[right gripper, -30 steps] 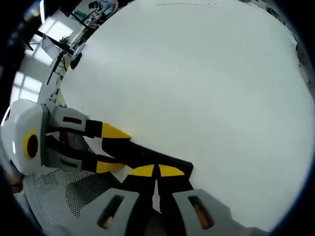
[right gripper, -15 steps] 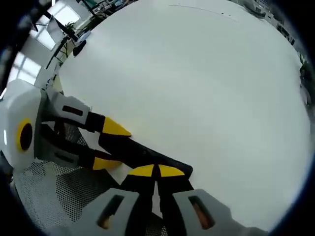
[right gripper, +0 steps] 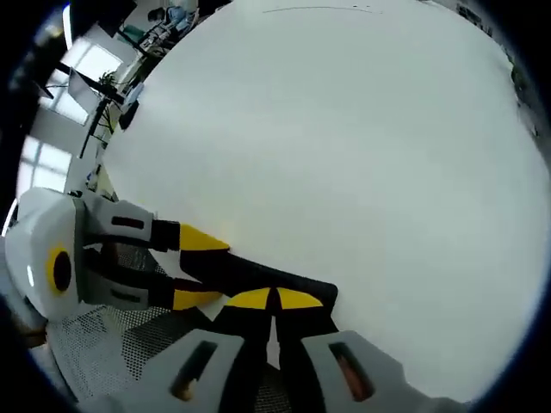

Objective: Press the specified remote control buttons in sequence, fully releasing each button before pressing the next.

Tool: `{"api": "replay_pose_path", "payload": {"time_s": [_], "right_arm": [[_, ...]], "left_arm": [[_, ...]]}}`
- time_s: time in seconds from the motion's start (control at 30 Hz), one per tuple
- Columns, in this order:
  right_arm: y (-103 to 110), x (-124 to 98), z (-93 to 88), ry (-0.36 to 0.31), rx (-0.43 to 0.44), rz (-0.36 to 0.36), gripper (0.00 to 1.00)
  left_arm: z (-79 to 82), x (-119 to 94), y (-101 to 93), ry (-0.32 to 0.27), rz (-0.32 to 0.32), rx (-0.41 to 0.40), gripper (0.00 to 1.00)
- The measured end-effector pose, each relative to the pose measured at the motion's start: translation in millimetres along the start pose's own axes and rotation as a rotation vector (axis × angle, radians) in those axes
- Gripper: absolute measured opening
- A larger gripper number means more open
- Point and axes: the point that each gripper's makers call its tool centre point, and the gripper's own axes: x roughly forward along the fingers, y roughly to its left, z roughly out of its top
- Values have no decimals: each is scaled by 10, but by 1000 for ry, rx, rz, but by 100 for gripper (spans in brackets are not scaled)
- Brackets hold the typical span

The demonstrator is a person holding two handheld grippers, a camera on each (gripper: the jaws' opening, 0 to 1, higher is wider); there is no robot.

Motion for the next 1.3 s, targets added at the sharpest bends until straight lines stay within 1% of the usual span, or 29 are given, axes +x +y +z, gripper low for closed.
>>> {"api": "replay_pose_path", "payload": {"time_s": [0.1, 0.17, 0.23, 0.27, 0.33, 0.4, 0.47, 0.57, 0.7, 0.8, 0.97, 1.0, 1.07, 1.17, 1.2, 1.3], "right_arm": [[-13, -37, 71, -45, 16, 13, 0], [-22, -51, 84, -54, 10, 14, 0], [-43, -44, 86, -61, 0, 5, 8], [-58, -39, 56, -45, -9, 0, 9], [-62, -44, 15, -28, -28, -10, 5], [-53, -57, 2, -25, -60, -29, 3], [-38, -40, -32, -4, -74, -30, 1], [10, 5, -91, 30, -104, -26, 1], [32, 40, -126, 47, -124, -37, 1], [13, 42, -124, 50, -146, -58, 0], [8, 51, -124, 50, -155, -67, 0], [9, 57, -123, 50, -181, -73, 0], [23, 59, -133, 55, -202, -88, 0], [39, 52, -150, 68, -210, -118, 0], [30, 50, -150, 69, -243, -130, 0], [25, 54, -151, 56, -247, -142, 0]], "left_arm": [[7, 1, -9, -3, -1, 5, 24], [14, 4, -18, -7, -3, 6, 24], [13, 4, -15, -6, -3, 5, 24], [14, 4, -15, -6, -2, 3, 24], [15, 4, -15, -8, -1, 2, 24], [17, 5, -17, -8, -1, 3, 24], [21, 7, -19, -9, 0, 2, 24], [22, 6, -21, -10, 0, 2, 24], [22, 5, -21, -12, 1, 2, 24], [23, 5, -22, -13, 2, 2, 24], [23, 3, -25, -22, 3, -1, 25], [25, 4, -24, -23, 3, 0, 25], [26, 4, -26, -23, 2, 3, 25], [25, 4, -28, -22, 1, 2, 25], [25, 5, -29, -25, 0, 1, 25], [28, 12, -29, -37, -3, -4, 25]]}}
